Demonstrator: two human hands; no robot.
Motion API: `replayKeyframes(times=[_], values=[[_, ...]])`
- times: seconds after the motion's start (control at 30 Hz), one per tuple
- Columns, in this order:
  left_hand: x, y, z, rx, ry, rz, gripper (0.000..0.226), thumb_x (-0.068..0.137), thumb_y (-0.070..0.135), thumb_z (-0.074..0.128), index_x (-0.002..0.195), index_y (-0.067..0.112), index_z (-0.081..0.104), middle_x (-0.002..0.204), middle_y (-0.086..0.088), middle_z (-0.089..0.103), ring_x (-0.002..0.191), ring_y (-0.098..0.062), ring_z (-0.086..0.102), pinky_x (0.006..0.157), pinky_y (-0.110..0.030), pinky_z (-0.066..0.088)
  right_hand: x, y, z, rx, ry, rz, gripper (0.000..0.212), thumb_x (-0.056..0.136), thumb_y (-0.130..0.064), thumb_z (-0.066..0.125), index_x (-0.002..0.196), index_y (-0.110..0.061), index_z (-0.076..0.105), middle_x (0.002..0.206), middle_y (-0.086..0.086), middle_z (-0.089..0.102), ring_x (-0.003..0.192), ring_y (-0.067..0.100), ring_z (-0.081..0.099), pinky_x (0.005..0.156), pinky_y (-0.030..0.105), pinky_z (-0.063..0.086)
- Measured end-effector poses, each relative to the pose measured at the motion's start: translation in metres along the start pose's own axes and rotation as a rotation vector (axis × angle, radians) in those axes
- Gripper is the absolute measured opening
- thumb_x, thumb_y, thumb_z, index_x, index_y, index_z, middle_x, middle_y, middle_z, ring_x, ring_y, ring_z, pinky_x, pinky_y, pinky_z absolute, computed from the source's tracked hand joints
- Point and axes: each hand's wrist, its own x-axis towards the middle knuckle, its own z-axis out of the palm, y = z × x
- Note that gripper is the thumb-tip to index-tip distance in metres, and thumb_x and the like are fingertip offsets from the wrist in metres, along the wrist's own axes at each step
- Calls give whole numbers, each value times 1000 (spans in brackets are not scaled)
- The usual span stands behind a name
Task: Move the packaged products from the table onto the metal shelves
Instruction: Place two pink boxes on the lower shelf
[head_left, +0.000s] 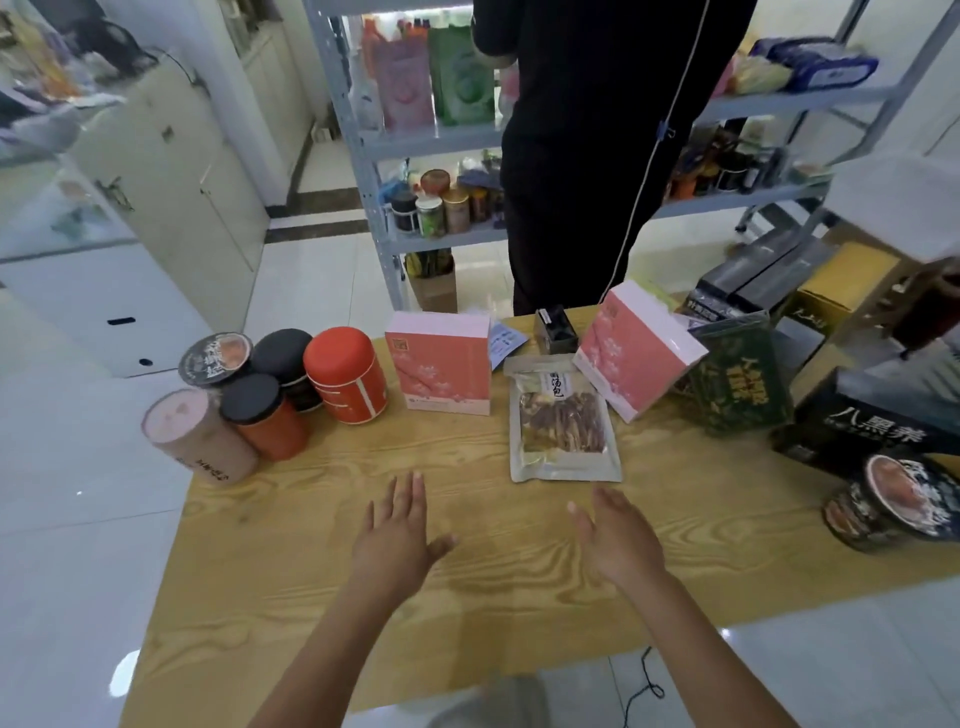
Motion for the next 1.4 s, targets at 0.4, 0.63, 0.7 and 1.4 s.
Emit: replayKeyframes(times=[0.4, 0.63, 0.7, 1.4], values=[[177, 5, -134, -5, 382, 188, 102, 88, 62, 46, 149, 17, -22, 156, -2, -27, 144, -23, -23, 118, -44, -8, 105, 0, -96, -91, 549, 85, 70, 101, -39, 33, 153, -9, -2, 160, 11, -10, 147, 25, -9, 116, 34, -6], [204, 4, -125, 33, 470, 157, 75, 80, 52, 67, 136, 9, 41, 133, -12, 46, 126, -36, 35, 113, -49, 18, 175, 5, -126, -118, 558, 102, 73, 99, -28, 44, 152, -5, 0, 159, 17, 2, 147, 31, 0, 120, 43, 1], [201, 4, -118, 5, 484, 146, 72, 73, 51, 73, 124, 5, 50, 120, -14, 52, 115, -38, 43, 108, -51, 26, 183, 4, -129, -101, 566, 130, 74, 98, -44, 39, 152, -6, 5, 158, 19, 10, 145, 36, 9, 117, 46, 6], [102, 21, -66, -107, 485, -143, 80, 70, 76, 36, 112, 10, 54, 109, -8, 58, 100, -29, 51, 79, -39, 38, 197, 34, -175, -175, 578, -247, 66, 90, -57, 49, 125, -1, 46, 118, 24, 54, 111, 39, 49, 92, 49, 39]])
